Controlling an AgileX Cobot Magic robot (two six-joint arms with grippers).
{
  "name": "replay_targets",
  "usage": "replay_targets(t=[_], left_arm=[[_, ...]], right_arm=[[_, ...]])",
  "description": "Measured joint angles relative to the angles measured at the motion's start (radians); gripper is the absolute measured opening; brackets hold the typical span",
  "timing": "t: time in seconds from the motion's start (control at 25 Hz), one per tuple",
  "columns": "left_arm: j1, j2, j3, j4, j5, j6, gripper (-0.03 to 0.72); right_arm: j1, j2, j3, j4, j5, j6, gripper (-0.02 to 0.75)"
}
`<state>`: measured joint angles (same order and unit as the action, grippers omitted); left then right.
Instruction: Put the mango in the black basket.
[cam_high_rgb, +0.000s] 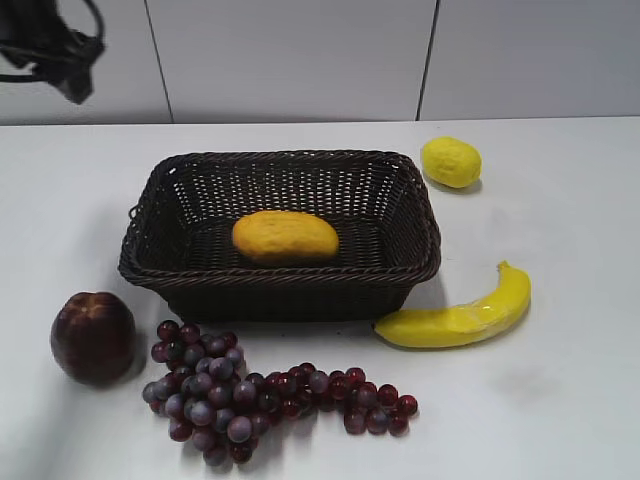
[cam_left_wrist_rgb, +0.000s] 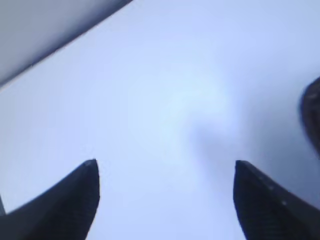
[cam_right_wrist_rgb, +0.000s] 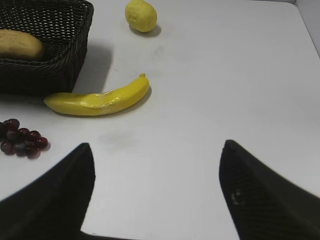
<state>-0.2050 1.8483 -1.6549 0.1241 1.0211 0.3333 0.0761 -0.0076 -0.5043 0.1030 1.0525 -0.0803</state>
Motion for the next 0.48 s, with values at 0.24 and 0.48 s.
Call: replay_targets(t=[0.24,0.48], left_arm=[[0.225,-0.006,0.000,-0.050,0.184,-0.126,0.617],[0.310,-0.075,0.030,-0.161,0.194,-0.145,0.591]], right_arm=[[0.000,0.000,0.000,0.000,0.000,0.000,0.593],[0.000,0.000,0.000,0.000,0.000,0.000,0.593]])
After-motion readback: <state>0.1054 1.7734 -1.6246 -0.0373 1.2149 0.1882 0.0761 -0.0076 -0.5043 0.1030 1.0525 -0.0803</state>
